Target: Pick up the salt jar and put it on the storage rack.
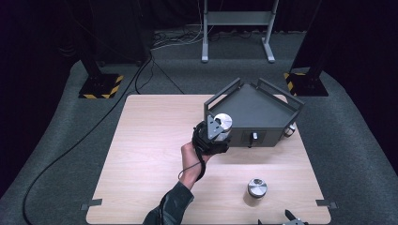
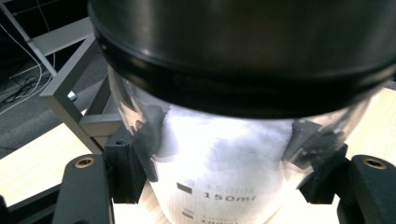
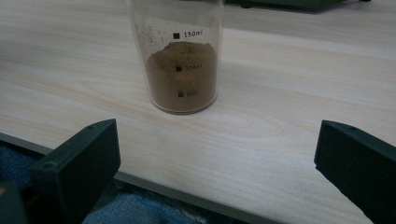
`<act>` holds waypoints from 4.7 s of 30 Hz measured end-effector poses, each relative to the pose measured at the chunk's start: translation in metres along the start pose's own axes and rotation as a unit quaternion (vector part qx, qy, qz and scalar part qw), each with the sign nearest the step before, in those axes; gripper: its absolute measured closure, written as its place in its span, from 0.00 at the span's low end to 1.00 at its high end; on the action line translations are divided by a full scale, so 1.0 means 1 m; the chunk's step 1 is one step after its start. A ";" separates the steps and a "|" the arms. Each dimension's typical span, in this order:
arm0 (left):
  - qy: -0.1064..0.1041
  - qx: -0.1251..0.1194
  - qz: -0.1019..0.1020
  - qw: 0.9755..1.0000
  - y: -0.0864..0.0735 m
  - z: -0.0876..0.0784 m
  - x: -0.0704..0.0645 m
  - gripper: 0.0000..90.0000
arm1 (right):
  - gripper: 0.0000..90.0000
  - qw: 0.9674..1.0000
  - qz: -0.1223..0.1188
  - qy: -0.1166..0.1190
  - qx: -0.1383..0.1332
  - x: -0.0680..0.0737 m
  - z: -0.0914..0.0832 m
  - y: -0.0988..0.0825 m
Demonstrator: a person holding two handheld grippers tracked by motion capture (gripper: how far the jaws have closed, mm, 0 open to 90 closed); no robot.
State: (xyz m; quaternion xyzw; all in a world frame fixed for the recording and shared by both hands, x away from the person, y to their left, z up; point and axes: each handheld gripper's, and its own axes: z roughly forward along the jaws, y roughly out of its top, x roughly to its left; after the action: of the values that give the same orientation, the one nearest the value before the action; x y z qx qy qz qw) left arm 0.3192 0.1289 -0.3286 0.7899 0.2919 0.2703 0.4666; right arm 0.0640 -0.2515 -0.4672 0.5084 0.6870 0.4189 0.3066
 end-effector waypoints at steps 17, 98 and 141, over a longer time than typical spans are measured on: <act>-0.001 0.008 -0.003 1.000 0.015 0.013 0.007 0.35 | 0.00 1.000 0.001 0.004 0.002 -0.001 0.001 0.000; -0.008 0.038 -0.055 0.998 0.046 0.089 0.034 0.35 | 0.00 1.000 0.007 0.007 -0.002 -0.008 -0.002 -0.002; -0.011 0.034 -0.090 0.995 0.030 0.119 0.035 0.35 | 0.00 1.000 0.009 0.009 -0.001 -0.011 -0.001 -0.004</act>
State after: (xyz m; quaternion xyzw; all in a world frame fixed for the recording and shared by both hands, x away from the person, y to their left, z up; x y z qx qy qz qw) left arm 0.4329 0.0734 -0.3462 0.7788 0.3659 0.2080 0.4651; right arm 0.0648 -0.2628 -0.4699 0.5107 0.6843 0.4274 0.2972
